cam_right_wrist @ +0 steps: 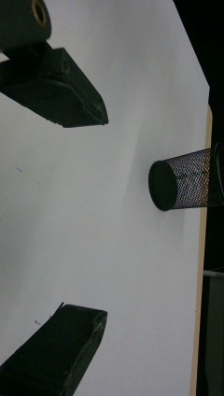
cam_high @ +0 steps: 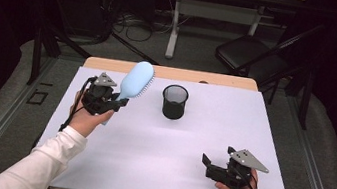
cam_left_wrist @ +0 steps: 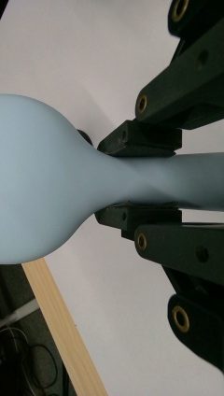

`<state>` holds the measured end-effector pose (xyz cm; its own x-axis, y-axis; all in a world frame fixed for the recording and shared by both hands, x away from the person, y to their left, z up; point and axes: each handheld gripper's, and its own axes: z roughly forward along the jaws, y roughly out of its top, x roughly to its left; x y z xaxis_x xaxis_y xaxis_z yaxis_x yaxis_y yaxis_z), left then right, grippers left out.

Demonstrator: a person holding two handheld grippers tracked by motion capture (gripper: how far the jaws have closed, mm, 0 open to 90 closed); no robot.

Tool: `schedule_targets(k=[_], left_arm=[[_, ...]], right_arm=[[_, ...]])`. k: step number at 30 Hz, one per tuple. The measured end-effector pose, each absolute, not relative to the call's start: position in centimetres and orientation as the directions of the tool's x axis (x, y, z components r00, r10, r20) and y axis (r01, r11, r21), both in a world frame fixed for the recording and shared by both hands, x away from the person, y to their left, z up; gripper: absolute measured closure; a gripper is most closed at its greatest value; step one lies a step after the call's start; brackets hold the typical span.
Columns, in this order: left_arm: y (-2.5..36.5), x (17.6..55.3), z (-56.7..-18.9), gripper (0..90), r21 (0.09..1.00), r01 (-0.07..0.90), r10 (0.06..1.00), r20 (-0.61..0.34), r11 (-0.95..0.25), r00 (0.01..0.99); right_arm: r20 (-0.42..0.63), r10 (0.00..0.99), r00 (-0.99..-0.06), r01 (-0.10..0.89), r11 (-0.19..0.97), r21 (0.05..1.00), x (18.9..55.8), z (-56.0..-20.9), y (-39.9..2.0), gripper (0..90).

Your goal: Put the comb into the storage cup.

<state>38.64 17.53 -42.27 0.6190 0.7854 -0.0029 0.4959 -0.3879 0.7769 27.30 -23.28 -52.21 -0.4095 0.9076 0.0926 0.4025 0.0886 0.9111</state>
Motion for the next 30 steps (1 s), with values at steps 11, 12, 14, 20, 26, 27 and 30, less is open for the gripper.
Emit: schedule_targets(k=[11,12,14,20,26,27,30], left_arm=[[16.9,39.2,-42.3,69.7,0.814,0.468,0.801,-0.005,-0.344,0.598],[16.8,39.2,-42.3,69.7,0.817,0.465,0.803,-0.004,-0.341,0.596],[16.7,39.3,-42.4,69.7,0.821,0.462,0.805,-0.004,-0.336,0.593],[16.5,39.6,-42.5,69.7,0.827,0.459,0.811,-0.008,-0.323,0.586],[16.5,39.7,-42.4,69.7,0.837,0.453,0.816,-0.014,-0.307,0.578],[16.5,39.7,-42.4,69.7,0.838,0.453,0.818,-0.013,-0.305,0.576],[16.5,39.8,-42.4,69.7,0.843,0.447,0.819,-0.013,-0.299,0.573]], right_arm=[[0.100,0.902,-0.420,0.406,0.089,0.910,27.2,-52.1,-23.2,5.8],[0.097,0.902,-0.421,0.404,0.090,0.910,27.2,-52.1,-23.1,5.8],[0.095,0.901,-0.423,0.405,0.094,0.910,27.2,-52.0,-23.1,5.8],[0.125,0.896,-0.427,0.418,0.074,0.905,27.2,-51.5,-23.3,5.8],[0.145,0.896,-0.419,0.430,0.055,0.901,27.5,-50.9,-23.5,5.7],[0.151,0.896,-0.417,0.432,0.049,0.900,27.5,-50.9,-23.5,5.8],[0.158,0.895,-0.417,0.444,0.048,0.895,27.7,-50.8,-23.4,5.8]])
